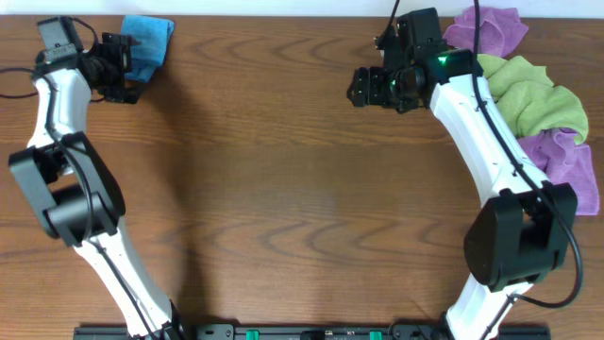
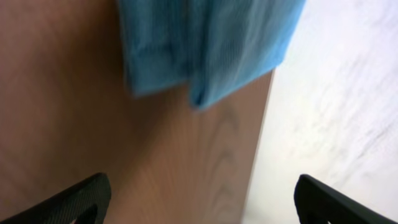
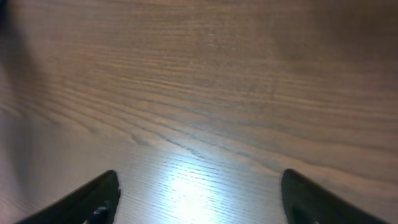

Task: Fold the cloth

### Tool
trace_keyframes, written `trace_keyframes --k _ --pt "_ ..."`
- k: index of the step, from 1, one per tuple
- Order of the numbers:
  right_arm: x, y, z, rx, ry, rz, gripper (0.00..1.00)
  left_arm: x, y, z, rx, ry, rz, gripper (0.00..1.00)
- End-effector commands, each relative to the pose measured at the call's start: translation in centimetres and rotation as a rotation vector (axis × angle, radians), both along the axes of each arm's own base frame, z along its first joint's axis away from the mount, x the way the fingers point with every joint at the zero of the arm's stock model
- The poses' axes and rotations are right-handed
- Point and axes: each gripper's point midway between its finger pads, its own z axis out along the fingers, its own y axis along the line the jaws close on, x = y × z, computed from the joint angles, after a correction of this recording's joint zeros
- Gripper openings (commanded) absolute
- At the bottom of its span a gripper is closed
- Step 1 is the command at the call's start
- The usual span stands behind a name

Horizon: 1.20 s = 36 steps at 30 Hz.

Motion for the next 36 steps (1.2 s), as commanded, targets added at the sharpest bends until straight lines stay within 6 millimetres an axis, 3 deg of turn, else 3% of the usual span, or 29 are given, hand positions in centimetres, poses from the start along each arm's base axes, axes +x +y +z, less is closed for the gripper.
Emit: trace_keyframes --k 1,4,7,11,15,22,25,31,36 --pt "0.5 -0.1 1.0 -0.008 -0.043 0.034 0.96 -2.1 1.4 3.0 0.176 0.008 -0.054 0.95" --pt "0.5 -0.2 1.1 -0.026 -0.063 0.074 0.99 -5.0 1.6 4.9 0.29 0.066 -0.108 0.95" --pt "0.6 -0.3 1.4 -0.051 -0.086 0.122 0.99 -8.0 1.5 8.0 0.45 0.097 -0.195 0.95" --pt "0.5 -1.0 2.2 -0.083 -0.102 0.168 0.99 -11.5 -0.2 12.1 0.634 0.12 -0.324 0.95" --pt "0.3 -2.1 3.7 -0.146 -0.111 0.197 0.99 -14.1 -3.8 15.4 0.772 0.096 -0.481 0.95" --pt "-1.0 -3.2 7.8 -0.219 -0.142 0.248 0.99 -16.6 -12.1 20.9 0.929 -0.072 -0.65 0.95" --pt "-2.2 -3.5 10.4 -0.22 -0.187 0.246 0.99 -18.6 -14.4 23.3 1.012 -0.129 -0.68 0.95" --pt "-5.8 -3.8 15.5 -0.24 -0.294 0.294 0.99 -23.2 -15.7 26.4 1.089 -0.208 -0.752 0.95" --pt "-9.5 -3.4 16.2 -0.241 -0.244 0.336 0.99 -26.5 -15.3 28.0 1.148 -0.289 -0.821 0.95"
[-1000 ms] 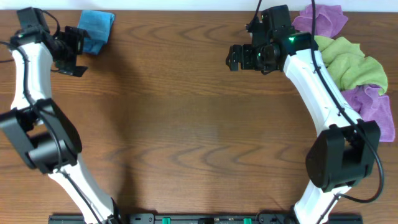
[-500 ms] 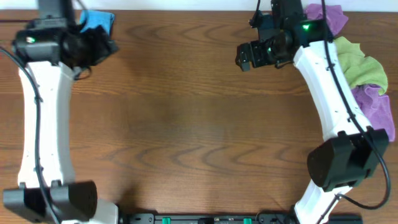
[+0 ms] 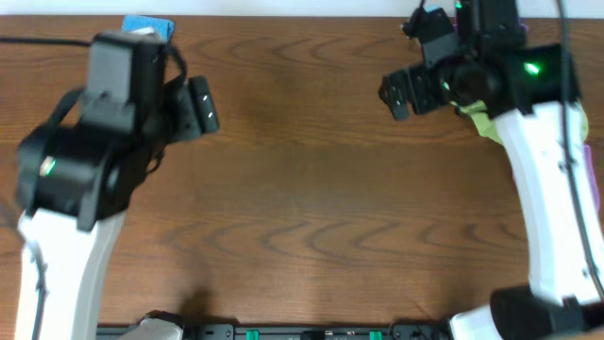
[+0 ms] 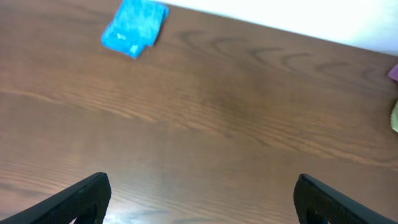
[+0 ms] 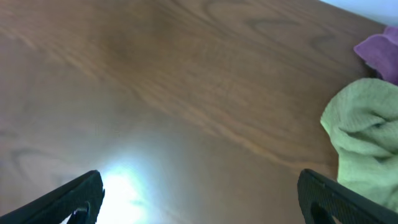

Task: Fold the cloth

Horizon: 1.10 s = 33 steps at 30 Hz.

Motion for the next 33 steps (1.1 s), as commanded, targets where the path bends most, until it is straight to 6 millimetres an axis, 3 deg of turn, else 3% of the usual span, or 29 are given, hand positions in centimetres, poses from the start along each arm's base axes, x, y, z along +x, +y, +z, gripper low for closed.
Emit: trace_keyframes --k 1,6,9,14,17,21,33 --pt "-1.8 0.6 0.2 -0.023 0.021 0.05 0.99 -2.2 0.8 0.5 0.092 -0.026 -0.072 0.95" --pt "-5.2 0.8 -0.3 -0.034 0.062 0.075 0.99 -6.3 2.0 -0.4 0.154 -0.067 -0.139 0.95" --pt "-7.3 -0.7 -0.9 -0.098 0.035 0.021 0.99 -8.0 1.8 -2.4 0.165 -0.082 -0.205 0.95" --pt "-9.8 -1.4 -3.8 -0.08 -0.01 -0.014 0.99 -9.1 0.2 -7.4 0.129 -0.024 -0.315 0.95" --pt "-10.9 -1.7 -5.6 -0.06 0.013 -0.054 0.99 -8.8 -0.4 -8.9 0.11 -0.002 -0.336 0.95" --pt "-11.4 -1.9 -6.5 -0.066 0.05 -0.063 0.99 -8.2 -0.6 -8.6 0.106 -0.028 -0.332 0.95" --pt "-11.4 -1.9 -6.6 -0.067 0.051 -0.063 0.99 -8.4 -0.5 -8.8 0.107 -0.015 -0.333 0.95"
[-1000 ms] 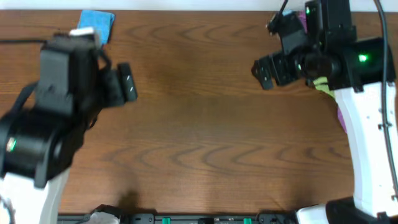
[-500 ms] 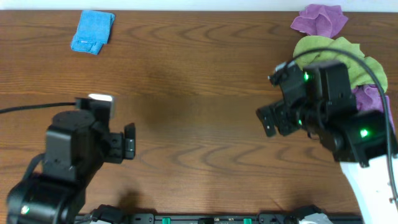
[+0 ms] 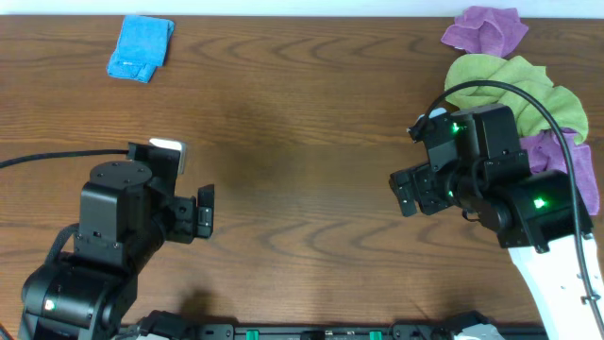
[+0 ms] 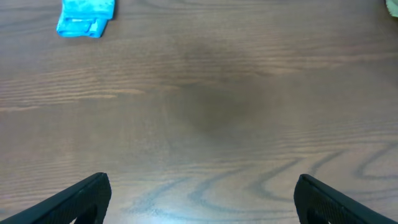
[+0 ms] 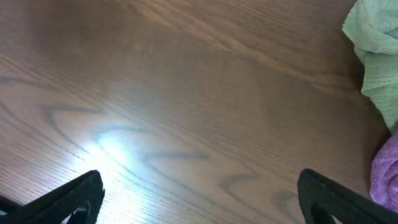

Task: Fold the cloth

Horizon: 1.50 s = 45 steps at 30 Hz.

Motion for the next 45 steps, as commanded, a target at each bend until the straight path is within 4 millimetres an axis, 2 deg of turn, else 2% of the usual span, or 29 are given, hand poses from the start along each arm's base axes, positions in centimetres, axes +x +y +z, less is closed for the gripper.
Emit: trace_keyframes --k 1,7,12,15,18,21,23,29,31,37,45 --pt "0.0 0.1 0.1 0.004 -0.003 -0.01 0.99 -0.3 -0.1 0.0 0.004 0.006 -0.011 0.95" --pt "0.0 0.1 0.1 0.004 -0.003 -0.01 0.99 -0.8 0.3 -0.5 0.022 0.035 -0.002 0.95" --pt "0.0 0.1 0.1 0.004 -0.003 -0.01 0.99 -0.2 2.1 -0.2 0.096 0.006 0.073 0.95" --pt "0.0 0.1 0.1 0.004 -0.003 -0.01 0.99 1.4 3.2 1.5 0.16 -0.093 0.113 0.95" --pt "0.0 0.1 0.1 0.003 -0.003 -0.01 0.99 2.5 3.4 3.0 0.209 -0.193 0.071 0.95" --pt "0.0 0.1 0.1 0.004 -0.003 -0.01 0.99 3.1 4.2 3.7 0.172 -0.287 0.104 0.95" --pt "0.0 0.1 0.1 0.004 -0.003 -0.01 0.99 3.2 4.1 3.3 0.152 -0.346 0.066 0.95" --pt "0.0 0.1 0.1 0.004 -0.003 -0.01 0.99 1.8 4.0 -0.1 0.123 -0.501 0.026 0.95" --pt "0.0 0.1 0.1 0.004 -0.003 -0.01 0.99 1.3 3.8 -2.4 0.115 -0.53 0.019 0.95" --pt "0.0 0.1 0.1 0.004 -0.003 -0.01 0.99 0.6 4.1 -7.2 0.076 -0.543 0.052 0.95" --pt "0.0 0.1 0.1 0.004 -0.003 -0.01 0.99 0.4 4.2 -11.1 0.062 -0.538 0.069 0.95"
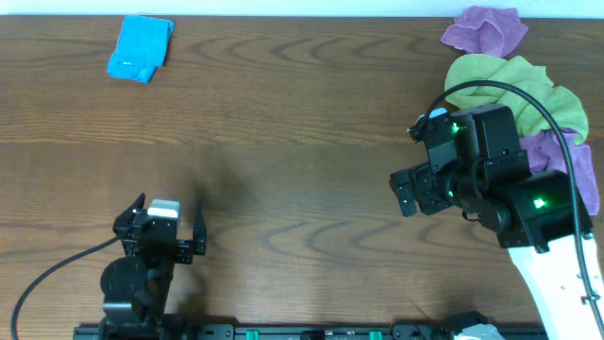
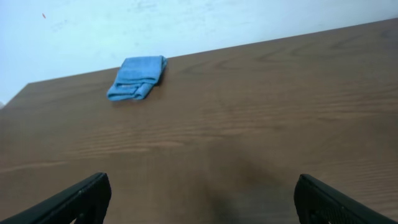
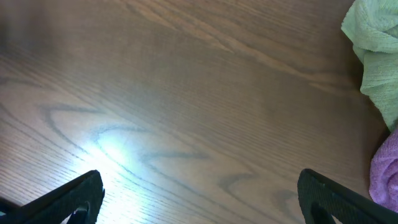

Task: Fold the cloth

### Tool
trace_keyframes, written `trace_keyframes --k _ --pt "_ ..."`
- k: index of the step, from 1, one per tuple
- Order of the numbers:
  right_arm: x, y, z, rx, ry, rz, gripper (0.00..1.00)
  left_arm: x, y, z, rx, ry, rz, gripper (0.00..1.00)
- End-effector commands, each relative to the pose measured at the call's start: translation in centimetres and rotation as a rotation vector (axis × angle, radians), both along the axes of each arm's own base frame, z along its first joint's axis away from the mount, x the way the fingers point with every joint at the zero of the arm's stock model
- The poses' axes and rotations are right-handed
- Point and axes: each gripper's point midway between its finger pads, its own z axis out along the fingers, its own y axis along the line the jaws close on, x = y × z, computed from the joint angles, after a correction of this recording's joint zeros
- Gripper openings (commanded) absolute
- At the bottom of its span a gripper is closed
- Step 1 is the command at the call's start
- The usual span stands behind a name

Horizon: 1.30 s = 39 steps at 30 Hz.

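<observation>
A folded blue cloth (image 1: 140, 47) lies at the table's far left corner, also visible as the blue cloth (image 2: 137, 77) in the left wrist view. My left gripper (image 1: 160, 247) sits low near the front left edge, open and empty, far from the cloth. My right gripper (image 1: 408, 194) hovers open over bare wood right of centre, nothing between its fingers. A crumpled green cloth (image 1: 514, 90) lies just behind and to its right, its edge showing as green cloth (image 3: 373, 50) in the right wrist view.
Purple cloths lie at the far right: one (image 1: 486, 28) at the back edge, another (image 1: 557, 156) beside the green one, partly under my right arm. The wooden table (image 1: 302, 142) runs to a white wall at the back.
My left arm has drawn back to the front left edge and sits low, its camera now looking across the table at the blue cloth. The right arm has not moved.
My left gripper was open right beside the blue cloth at the far left corner, my right near the cloth pile. Both then stood further from the back. The right settled right of centre; the left now rests at the front edge.
</observation>
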Motion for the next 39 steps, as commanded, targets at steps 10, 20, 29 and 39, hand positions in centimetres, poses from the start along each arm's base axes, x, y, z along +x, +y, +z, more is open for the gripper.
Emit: trace_keyframes --k 10,20,29,39 --pt "-0.1 0.1 0.1 0.006 -0.004 -0.005 0.99 0.9 0.6 -4.1 -0.037 -0.039 0.041 0.95" --pt "-0.1 0.1 0.1 0.006 -0.004 -0.005 0.99 1.1 1.3 -4.5 -0.043 -0.037 0.086 0.95" --pt "-0.1 0.1 0.1 0.006 -0.004 -0.005 0.99 1.1 1.3 -4.5 -0.043 -0.037 0.087 0.95" --pt "-0.1 0.1 0.1 0.006 -0.004 -0.005 0.99 1.1 1.3 -4.5 -0.043 -0.037 0.087 0.95"
